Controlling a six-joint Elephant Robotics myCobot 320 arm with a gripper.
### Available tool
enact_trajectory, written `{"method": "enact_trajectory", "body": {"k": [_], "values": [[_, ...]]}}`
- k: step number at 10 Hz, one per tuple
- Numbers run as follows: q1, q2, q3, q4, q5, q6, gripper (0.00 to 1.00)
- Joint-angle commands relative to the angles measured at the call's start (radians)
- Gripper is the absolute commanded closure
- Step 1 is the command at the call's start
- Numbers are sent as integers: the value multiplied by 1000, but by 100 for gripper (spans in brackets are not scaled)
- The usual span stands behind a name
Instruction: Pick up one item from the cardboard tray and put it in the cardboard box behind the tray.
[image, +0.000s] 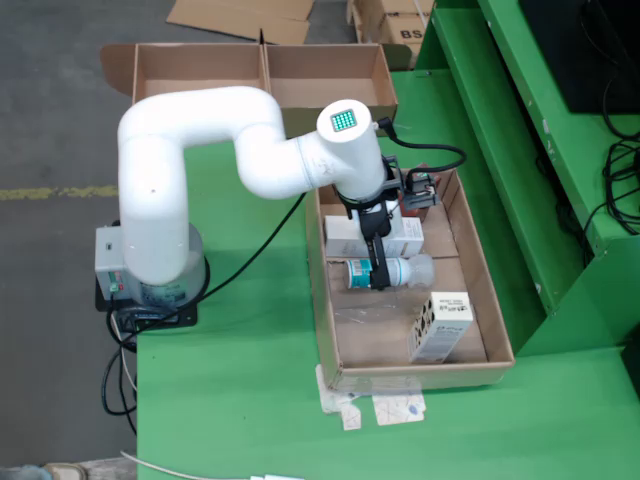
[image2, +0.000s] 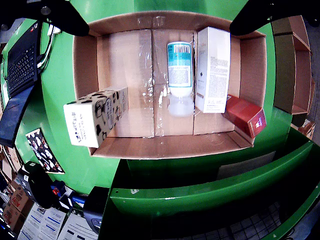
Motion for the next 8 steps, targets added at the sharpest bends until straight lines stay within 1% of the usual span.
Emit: {"method": "enact_trajectory", "body": {"k": [1, 4, 8], "values": [[-45, -56, 130, -15, 17, -20, 0], [-77, -90, 187, -35, 27, -36, 0], [-129, -204, 346, -107, 40, -57, 0]]}}
